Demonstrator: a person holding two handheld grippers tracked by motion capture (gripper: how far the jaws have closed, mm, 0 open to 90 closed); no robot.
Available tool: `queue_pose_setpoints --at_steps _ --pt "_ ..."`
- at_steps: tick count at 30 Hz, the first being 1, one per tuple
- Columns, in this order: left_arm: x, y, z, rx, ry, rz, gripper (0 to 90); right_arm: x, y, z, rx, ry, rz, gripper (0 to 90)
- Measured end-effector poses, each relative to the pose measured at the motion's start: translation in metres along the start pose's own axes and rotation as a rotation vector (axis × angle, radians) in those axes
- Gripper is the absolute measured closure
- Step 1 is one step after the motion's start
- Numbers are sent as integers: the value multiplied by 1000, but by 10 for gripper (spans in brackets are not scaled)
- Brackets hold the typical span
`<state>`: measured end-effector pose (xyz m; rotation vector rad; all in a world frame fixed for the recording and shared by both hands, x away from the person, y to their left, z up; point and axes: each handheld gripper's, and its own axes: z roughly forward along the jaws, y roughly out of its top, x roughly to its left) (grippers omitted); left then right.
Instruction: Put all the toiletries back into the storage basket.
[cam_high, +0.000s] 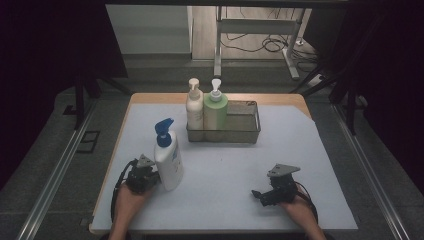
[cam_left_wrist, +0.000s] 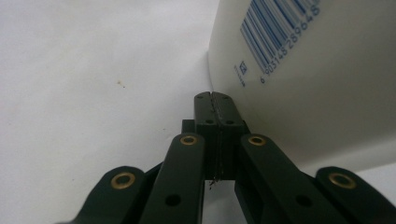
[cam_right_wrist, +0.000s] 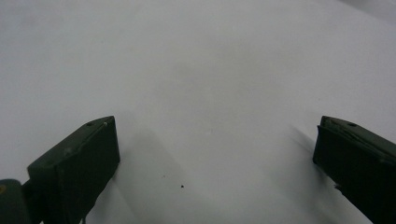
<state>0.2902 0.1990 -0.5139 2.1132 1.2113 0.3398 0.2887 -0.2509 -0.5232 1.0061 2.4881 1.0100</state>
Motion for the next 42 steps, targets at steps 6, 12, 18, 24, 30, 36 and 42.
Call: queue_pose_setpoints --at_steps 6,12,18,24,30,36,42 --pt "-5 1 2 0 -3 7 894 0 0 0 0 0 0 1" --pt "-11 4 5 4 -22 17 895 0 0 0 0 0 0 1" --pt "-19 6 8 8 -41 18 894 0 0 0 -1 0 0 1" --pt "-26 9 11 16 -57 36 894 0 0 0 -1 0 0 1" --pt "-35 12 13 22 -79 46 894 0 0 0 -1 0 0 1" --pt "-46 14 17 20 -102 64 894 0 0 0 -1 0 1 1" --pt "-57 17 21 21 -120 94 894 0 0 0 0 0 0 1"
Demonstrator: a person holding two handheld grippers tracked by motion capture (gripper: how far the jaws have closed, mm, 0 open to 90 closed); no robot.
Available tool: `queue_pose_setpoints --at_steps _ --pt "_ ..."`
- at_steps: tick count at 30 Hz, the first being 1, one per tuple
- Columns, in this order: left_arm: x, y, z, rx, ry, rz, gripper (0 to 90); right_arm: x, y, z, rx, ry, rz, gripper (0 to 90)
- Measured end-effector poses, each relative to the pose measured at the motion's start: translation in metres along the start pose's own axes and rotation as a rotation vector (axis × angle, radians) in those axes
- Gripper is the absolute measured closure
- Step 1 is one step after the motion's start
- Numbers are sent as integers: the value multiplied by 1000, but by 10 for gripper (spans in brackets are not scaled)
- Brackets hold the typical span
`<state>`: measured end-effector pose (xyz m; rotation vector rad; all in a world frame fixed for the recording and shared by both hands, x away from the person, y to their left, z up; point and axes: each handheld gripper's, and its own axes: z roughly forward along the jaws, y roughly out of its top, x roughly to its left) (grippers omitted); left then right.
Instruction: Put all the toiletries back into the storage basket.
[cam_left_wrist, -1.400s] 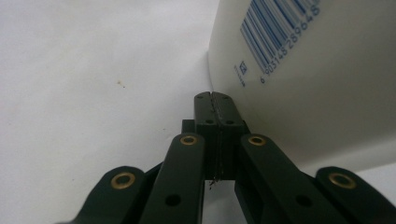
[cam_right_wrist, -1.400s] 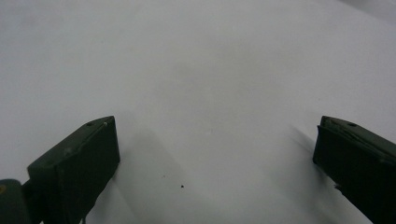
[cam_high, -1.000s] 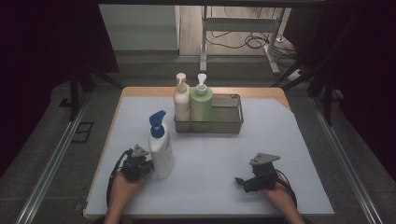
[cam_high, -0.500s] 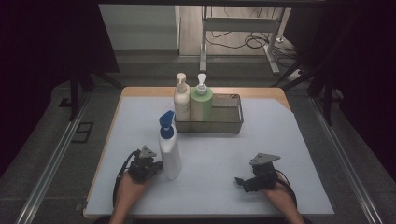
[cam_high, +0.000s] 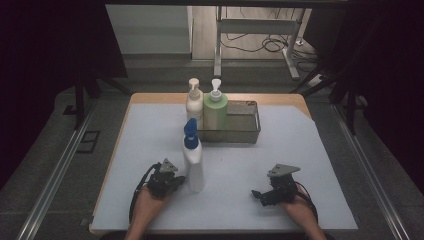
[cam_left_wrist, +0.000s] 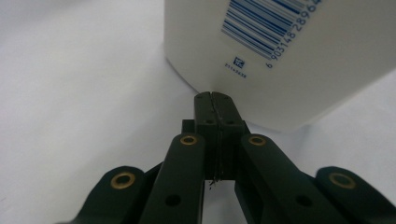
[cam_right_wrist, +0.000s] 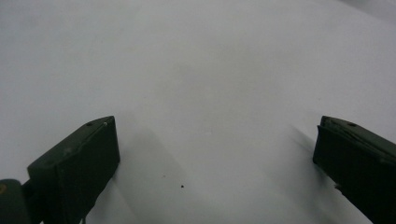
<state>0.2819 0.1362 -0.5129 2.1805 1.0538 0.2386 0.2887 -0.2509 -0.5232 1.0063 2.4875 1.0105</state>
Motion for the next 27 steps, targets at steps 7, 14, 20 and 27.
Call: queue_pose_setpoints --at_steps 7,14,20,27 --pt "-7 4 5 0 -28 9 894 0 0 0 2 -1 -1 1" --pt "-16 7 10 5 -65 34 894 0 0 0 4 -4 -3 1" --pt "-23 11 15 4 -78 53 890 0 1 0 6 -4 -4 1" --pt "-26 13 17 -1 -80 59 877 0 1 0 8 -4 -5 0"
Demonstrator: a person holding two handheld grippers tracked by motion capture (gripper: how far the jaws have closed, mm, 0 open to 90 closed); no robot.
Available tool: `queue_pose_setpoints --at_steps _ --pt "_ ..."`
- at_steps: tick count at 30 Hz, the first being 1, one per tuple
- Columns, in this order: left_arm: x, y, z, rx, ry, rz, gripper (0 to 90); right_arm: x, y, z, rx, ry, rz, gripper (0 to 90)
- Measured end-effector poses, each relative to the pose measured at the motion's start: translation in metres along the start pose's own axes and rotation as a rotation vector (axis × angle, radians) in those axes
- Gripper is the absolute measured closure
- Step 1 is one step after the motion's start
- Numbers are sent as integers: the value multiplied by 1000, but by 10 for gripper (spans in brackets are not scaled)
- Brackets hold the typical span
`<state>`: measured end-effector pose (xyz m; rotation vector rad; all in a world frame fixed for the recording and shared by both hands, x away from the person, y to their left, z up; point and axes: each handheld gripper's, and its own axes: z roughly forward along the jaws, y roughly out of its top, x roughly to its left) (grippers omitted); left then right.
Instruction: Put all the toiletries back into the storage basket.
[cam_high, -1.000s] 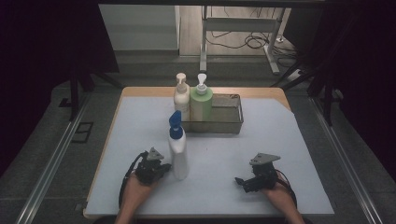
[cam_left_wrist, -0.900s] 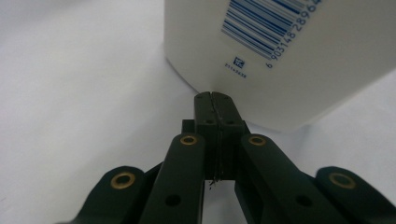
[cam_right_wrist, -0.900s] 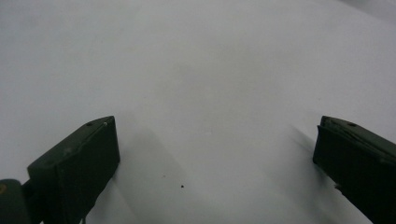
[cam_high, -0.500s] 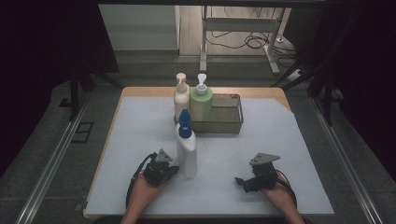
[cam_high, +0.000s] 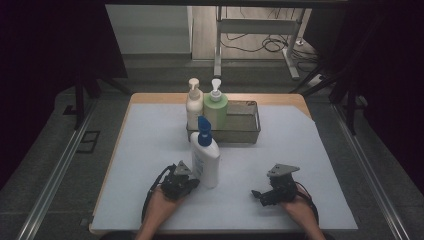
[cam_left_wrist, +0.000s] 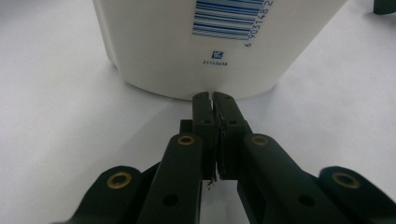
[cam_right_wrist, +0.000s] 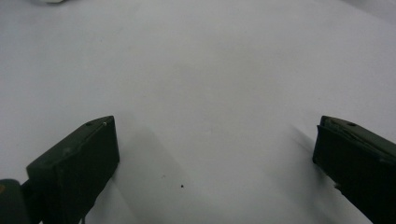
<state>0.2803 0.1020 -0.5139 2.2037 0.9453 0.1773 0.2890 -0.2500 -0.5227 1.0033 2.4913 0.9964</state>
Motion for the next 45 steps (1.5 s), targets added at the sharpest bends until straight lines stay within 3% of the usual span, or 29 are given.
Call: queue_pose_setpoints --at_steps 11,17,22,30,33,40,45 --pt "-6 4 6 -7 -12 23 876 0 0 0 3 1 7 0" --pt "-6 3 6 -16 -23 14 855 1 0 0 3 0 7 0" --pt "-5 1 3 -18 -16 14 732 1 1 0 4 1 12 0" --pt "-6 -5 -2 -13 46 51 501 1 2 1 9 -1 17 0" --pt "-5 -8 -4 -15 57 48 405 1 3 0 13 1 10 0" --pt "-1 -14 -10 -31 112 4 213 1 5 -2 -15 22 30 0" --pt "4 -21 -14 -27 154 -24 134 5 9 -4 -17 41 27 0"
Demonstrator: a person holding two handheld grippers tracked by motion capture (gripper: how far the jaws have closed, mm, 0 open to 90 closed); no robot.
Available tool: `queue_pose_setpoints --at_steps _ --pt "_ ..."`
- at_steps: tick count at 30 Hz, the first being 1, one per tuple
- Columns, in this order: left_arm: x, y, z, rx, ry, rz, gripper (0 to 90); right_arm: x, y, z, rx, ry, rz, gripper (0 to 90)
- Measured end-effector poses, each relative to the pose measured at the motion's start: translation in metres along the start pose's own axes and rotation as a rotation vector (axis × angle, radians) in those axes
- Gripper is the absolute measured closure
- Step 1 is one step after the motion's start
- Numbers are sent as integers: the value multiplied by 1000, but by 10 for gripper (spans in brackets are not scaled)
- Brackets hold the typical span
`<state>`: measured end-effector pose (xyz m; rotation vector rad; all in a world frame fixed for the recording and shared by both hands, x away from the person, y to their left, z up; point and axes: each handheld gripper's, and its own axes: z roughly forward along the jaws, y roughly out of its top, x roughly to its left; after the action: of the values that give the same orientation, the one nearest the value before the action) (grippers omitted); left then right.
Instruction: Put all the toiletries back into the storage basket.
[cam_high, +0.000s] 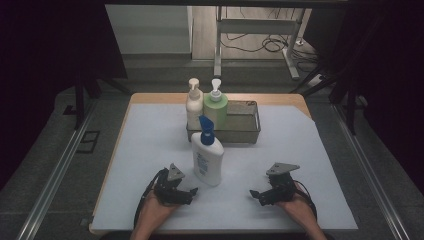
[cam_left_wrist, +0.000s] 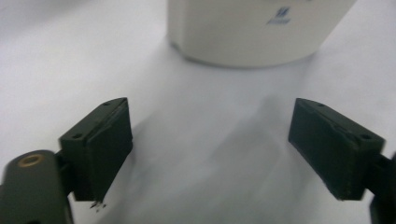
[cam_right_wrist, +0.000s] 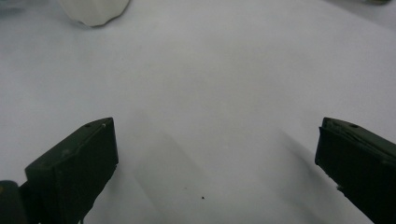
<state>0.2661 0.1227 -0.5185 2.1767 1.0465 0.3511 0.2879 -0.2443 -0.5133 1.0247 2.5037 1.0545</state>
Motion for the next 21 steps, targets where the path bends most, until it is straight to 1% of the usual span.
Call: queue_pose_setpoints --at_steps 1,5,7,11,18,20,21 --pt "1 -1 -1 4 5 2 130 0 1 -1 -2 7 0 0" --pt "4 -4 -1 20 29 9 126 4 7 -5 -21 7 -10 0" --pt "5 -5 -1 12 27 3 123 6 10 -7 -30 11 -13 0" --pt "6 -6 -1 7 26 12 121 10 17 -10 -54 21 -24 0" --pt "5 -7 -1 1 28 12 121 16 29 -13 -78 43 -37 0" --pt "4 -8 -1 -9 36 14 121 18 33 -13 -82 52 -39 0" --pt "3 -8 -1 -8 41 22 121 18 35 -13 -83 53 -42 0"
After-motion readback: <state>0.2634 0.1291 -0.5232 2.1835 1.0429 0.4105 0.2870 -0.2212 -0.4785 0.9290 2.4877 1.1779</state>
